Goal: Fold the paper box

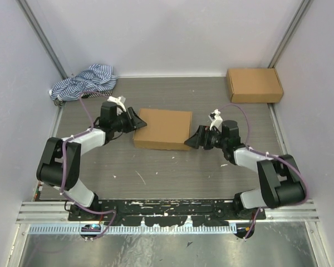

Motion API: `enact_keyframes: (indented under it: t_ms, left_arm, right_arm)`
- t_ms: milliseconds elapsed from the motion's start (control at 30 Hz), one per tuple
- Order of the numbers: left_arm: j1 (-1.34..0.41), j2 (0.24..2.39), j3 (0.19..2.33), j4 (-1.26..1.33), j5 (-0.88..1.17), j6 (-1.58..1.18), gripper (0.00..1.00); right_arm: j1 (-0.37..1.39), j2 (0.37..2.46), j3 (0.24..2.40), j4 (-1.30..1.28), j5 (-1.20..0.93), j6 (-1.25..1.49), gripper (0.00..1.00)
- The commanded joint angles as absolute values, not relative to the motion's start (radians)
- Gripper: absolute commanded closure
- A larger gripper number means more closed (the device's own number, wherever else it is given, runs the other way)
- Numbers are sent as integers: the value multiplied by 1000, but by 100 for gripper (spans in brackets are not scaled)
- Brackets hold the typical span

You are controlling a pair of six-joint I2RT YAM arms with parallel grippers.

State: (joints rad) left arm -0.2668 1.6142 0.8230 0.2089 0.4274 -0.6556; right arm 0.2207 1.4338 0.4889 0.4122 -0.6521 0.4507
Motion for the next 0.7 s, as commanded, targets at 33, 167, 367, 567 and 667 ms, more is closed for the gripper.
enact_keyframes:
  t_ms: [33, 167, 367, 567, 667]
  left_arm:
    - [-290, 1653, 840, 225, 397, -640, 45]
    - [-295, 1665, 846, 205, 383, -641, 45]
    - [-298, 1677, 866, 146, 356, -631, 46]
    - [-301, 1682, 888, 95, 359, -608, 46]
    - [-301, 1663, 888, 90, 357, -600, 47]
  right_arm:
    - [261, 1274, 461, 376, -691, 429, 14]
    - [320, 1251, 482, 314, -682, 392, 15]
    - [406, 1251, 493, 217, -564, 368, 23]
    - [434, 1154, 501, 73, -367, 351, 18]
    - [433, 1086, 522, 16, -278, 334, 13]
